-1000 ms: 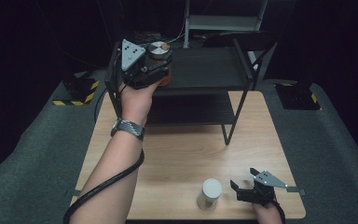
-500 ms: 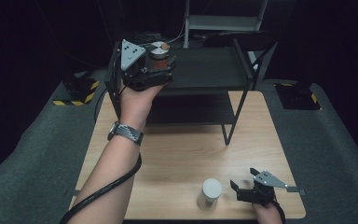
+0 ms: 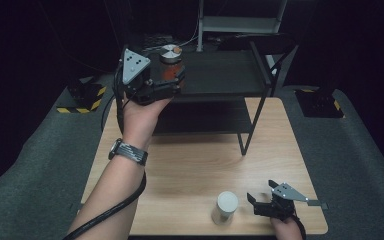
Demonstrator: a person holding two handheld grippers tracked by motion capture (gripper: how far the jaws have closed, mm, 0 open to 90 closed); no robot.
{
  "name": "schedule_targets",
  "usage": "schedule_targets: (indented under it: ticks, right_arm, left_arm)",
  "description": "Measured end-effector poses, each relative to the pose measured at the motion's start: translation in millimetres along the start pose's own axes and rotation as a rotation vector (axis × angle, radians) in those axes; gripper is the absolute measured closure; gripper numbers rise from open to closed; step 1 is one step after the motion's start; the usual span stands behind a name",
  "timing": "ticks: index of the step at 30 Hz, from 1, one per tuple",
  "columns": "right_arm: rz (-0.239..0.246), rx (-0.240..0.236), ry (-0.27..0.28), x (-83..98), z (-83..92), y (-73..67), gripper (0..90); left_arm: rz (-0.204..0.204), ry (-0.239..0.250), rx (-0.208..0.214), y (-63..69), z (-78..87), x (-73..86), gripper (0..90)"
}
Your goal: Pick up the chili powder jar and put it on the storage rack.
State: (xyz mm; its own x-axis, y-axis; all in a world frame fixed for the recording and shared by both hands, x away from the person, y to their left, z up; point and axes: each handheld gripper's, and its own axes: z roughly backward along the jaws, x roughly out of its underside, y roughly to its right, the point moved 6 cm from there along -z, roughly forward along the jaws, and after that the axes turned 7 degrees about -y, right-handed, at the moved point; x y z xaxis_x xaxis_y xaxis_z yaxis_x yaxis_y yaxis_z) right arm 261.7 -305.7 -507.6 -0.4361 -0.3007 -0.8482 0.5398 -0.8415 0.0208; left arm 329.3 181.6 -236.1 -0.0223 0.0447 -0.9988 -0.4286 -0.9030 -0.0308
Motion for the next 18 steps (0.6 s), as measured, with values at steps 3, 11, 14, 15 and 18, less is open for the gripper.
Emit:
schedule_targets:
  ticks: [3,11,14,15,18]
  right_arm:
    - [0.004,0.004,-0.001,-0.2,-0.2,-0.8,0.7]
    - [-0.002,0.004,-0.001,0.0,0.0,-0.9,0.7]
    - [-0.002,0.005,-0.002,-0.1,-0.1,-1.1,0.7]
    - [-0.002,0.005,-0.002,-0.1,-0.1,-1.1,0.7]
    - [0.0,0.008,-0.004,-0.4,-0.2,-1.6,0.7]
  left_arm:
    - [-0.011,0.0,-0.001,-0.4,5.3,3.8,0.3]
    - [0.0,-0.008,0.013,-8.3,23.0,25.4,0.3]
    - [-0.012,-0.013,0.025,-7.8,31.5,36.6,0.3]
    - [-0.012,-0.013,0.025,-7.8,31.5,36.6,0.3]
    - [-0.016,-0.018,0.034,-6.2,39.4,47.4,0.3]
